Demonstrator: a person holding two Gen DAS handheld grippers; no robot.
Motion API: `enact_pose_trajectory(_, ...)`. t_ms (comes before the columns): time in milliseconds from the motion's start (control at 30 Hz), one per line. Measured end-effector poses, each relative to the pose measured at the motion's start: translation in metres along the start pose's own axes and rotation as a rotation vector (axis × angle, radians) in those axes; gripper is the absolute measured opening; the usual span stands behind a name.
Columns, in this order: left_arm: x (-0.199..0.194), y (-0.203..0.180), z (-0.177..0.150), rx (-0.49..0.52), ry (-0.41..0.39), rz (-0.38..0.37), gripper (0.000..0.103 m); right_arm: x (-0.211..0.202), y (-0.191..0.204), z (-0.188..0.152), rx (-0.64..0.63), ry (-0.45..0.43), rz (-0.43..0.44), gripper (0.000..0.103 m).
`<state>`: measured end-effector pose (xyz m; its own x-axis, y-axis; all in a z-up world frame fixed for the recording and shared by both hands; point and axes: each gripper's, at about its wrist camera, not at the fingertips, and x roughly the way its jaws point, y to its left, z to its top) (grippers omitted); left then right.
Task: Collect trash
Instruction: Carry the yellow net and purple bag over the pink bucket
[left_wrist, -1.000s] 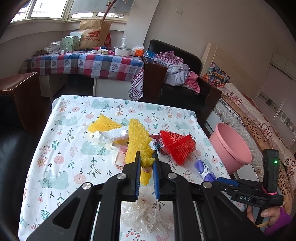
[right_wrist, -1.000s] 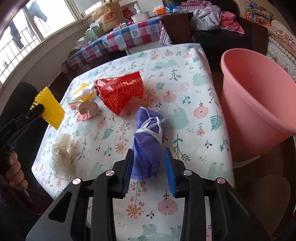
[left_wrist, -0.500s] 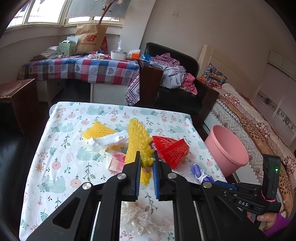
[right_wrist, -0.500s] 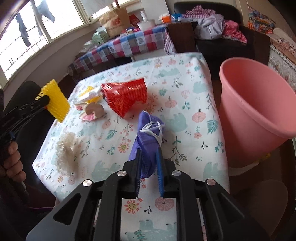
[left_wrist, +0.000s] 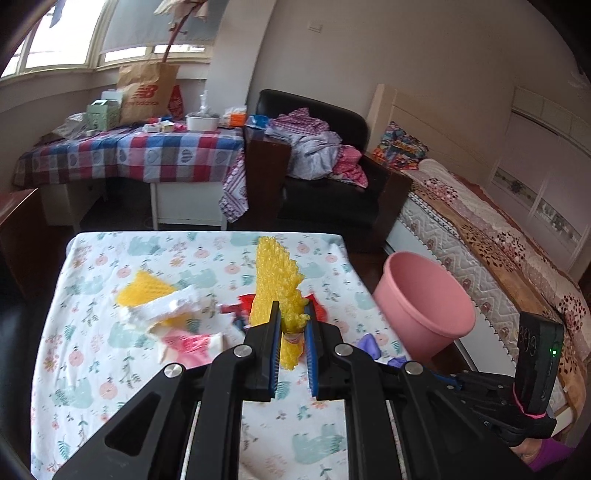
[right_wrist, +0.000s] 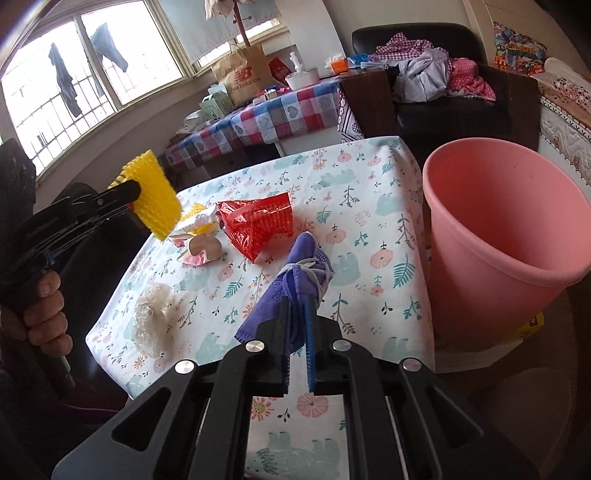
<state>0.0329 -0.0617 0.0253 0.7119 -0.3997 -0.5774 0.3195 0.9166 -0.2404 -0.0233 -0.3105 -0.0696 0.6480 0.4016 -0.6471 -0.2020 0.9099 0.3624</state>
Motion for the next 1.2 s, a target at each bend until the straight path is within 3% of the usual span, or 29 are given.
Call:
enact_pose_trajectory(167,0.023,-0.028,0.010,0.014,0.017,-0.060,0.011,-0.026,-0.006,0.008,-0.018,-0.056,-0.025,0.007)
enact_pose_trajectory(367,0.056,-0.082,0.024,0.094,0.036,-0.161,0.011,-0.067,-0.038,0.026,0.032,-0.171,-0.138,0.007)
enact_pose_trajectory(633,0.084,-0.159,0.028,0.186,0.051,-0.291,0.011,-0.102,-0.085,0.038,0.118,-0.252,-0.245,0.007)
enact_pose_trajectory(900,0.113,-0.209,0.026,0.239,0.086,-0.344,0.011,-0.106,-0.131,0.039,0.215,-0.270,-0.258,0.007)
enact_pose_trajectory(1200,0.138,-0.228,0.024,0.222,0.117,-0.367,0.011,-0.100,-0.162,0.035,0.282,-0.274,-0.237,0.007)
